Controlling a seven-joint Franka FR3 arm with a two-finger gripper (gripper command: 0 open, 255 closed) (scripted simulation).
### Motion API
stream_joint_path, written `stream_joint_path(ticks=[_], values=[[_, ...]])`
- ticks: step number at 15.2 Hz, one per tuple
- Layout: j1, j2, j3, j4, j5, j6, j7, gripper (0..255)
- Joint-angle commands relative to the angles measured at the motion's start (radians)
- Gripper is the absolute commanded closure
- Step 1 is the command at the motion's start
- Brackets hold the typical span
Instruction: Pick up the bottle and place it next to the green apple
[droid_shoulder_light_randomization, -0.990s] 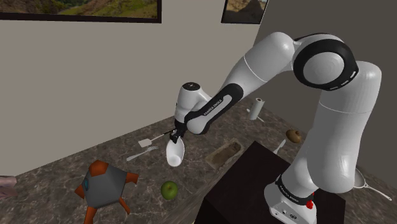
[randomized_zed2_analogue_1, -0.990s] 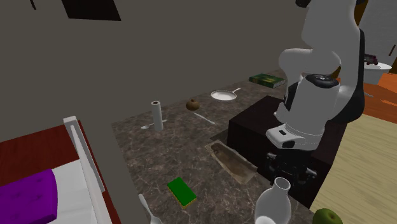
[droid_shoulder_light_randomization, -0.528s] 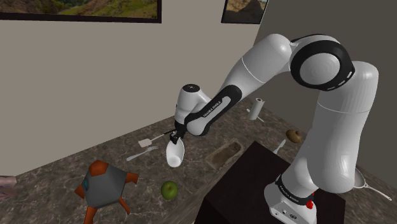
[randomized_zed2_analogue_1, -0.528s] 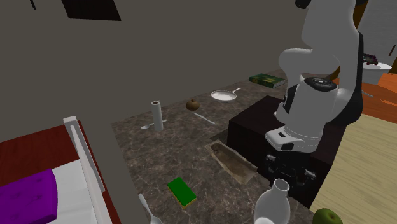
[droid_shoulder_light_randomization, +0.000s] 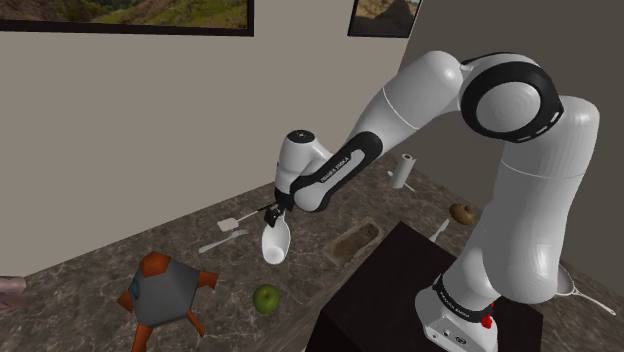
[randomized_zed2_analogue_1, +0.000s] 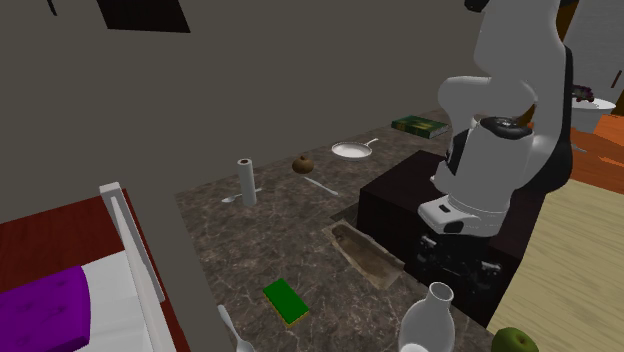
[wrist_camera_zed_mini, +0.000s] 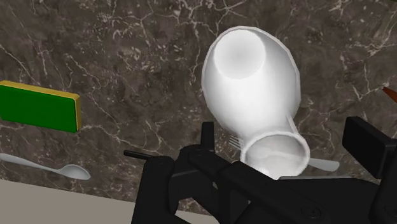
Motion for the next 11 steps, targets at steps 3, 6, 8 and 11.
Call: stream_joint_path(ticks=[3,6,8,11], values=[[-0.005,-0.109,0.008,-0.018,0.012,-0.091,-0.011,0],[-0.004,-0.109,0.008,-0.018,0.013,-0.091,-0.011,0],[-0.004,-0.109,0.008,-0.018,0.013,-0.091,-0.011,0],[-0.004,-0.109,0.008,-0.018,0.013,-0.091,-0.011,0]])
